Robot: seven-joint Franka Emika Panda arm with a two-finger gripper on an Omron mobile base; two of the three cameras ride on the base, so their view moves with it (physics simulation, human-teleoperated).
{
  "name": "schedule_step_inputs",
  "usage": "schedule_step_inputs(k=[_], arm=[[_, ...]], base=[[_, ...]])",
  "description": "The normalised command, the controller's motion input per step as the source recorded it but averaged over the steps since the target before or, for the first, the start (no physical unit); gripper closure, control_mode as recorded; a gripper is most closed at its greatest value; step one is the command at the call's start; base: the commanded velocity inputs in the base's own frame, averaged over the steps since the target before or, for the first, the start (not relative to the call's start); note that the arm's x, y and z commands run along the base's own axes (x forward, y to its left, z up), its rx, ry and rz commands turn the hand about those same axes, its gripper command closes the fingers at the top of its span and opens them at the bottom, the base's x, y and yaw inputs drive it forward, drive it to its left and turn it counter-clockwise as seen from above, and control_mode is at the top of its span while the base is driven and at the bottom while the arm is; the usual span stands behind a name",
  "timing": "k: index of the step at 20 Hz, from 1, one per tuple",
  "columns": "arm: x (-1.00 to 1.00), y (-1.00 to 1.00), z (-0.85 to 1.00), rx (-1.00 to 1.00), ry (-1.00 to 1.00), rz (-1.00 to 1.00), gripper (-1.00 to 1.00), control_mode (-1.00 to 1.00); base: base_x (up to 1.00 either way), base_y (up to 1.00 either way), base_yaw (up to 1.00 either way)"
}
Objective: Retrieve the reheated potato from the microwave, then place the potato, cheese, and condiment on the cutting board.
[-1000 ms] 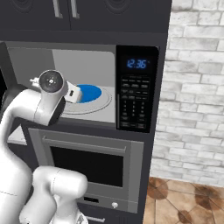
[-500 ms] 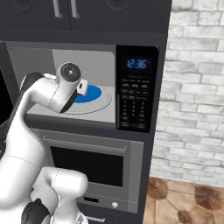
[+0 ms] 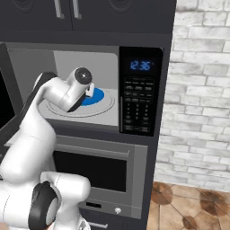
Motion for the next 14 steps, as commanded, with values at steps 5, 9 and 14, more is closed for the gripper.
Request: schedule_step_inputs(k=[5, 9, 14], arm=[[0.45, 0.08, -0.22, -0.10, -0.01, 0.00, -1.00, -1.00], [0.36, 0.14, -0.30, -0.09, -0.05, 0.00, -1.00, -1.00], [0.42, 0.07, -0.21, -0.02, -0.02, 0.00, -1.00, -1.00]], base=[[0.00, 0.00, 0.00], [0.00, 0.00, 0.00], [0.00, 0.00, 0.00]])
